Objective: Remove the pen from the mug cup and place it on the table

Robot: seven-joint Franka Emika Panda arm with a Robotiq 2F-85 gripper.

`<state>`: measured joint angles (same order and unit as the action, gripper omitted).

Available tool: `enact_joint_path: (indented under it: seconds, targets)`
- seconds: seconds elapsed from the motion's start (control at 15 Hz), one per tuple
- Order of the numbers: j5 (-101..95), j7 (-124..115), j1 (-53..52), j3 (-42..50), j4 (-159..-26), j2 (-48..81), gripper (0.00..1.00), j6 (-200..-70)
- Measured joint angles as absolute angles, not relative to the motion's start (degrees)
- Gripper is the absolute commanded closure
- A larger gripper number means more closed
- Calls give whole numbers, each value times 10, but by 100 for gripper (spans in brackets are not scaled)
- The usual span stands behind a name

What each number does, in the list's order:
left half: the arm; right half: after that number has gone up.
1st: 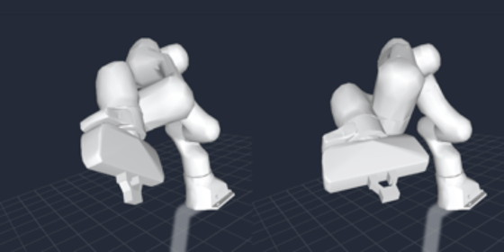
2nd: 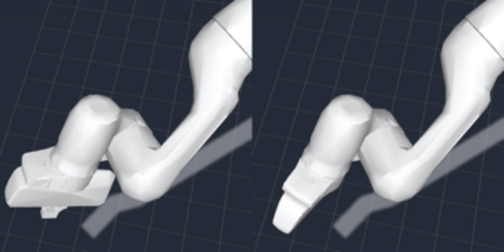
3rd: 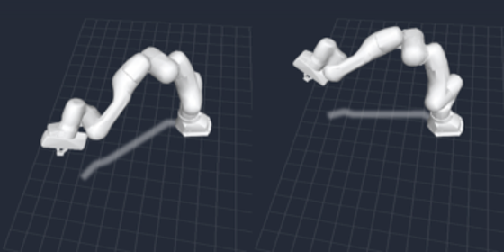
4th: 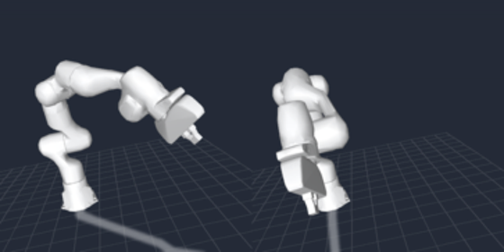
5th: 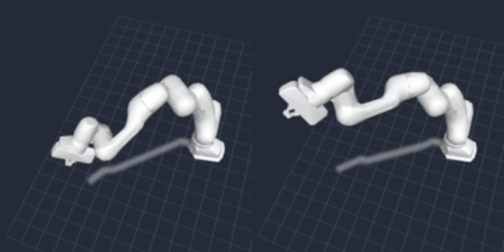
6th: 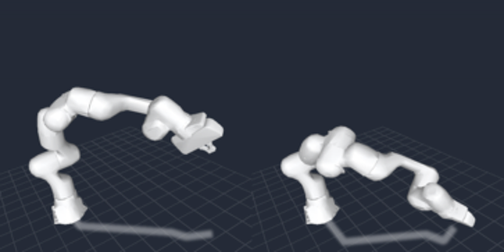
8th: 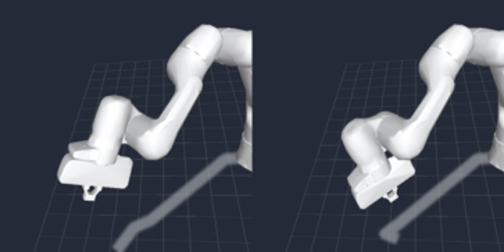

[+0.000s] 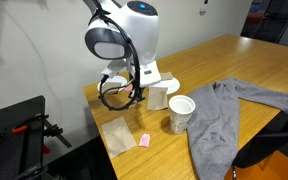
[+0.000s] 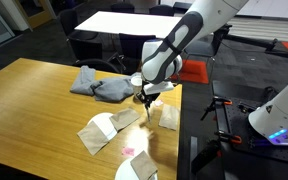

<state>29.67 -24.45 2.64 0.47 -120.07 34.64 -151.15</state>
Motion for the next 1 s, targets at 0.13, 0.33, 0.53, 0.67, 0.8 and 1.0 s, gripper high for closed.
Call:
enact_joint_path:
  seconds: [0.13,0.33,0.53,0.67,0.8,1.0]
  targets:
    - [293,-245,25,5,-1194,357,49,-1518]
    - [273,-250,15,12,-1191,366,27,-1532]
    - [238,-271,-9,35,-1191,367,4,-1544]
    - [208,-296,-33,58,-1191,365,0,-1546]
    - [177,-319,-56,83,-1191,359,0,-1546]
    - [129,-351,-84,113,-1193,335,0,-1528]
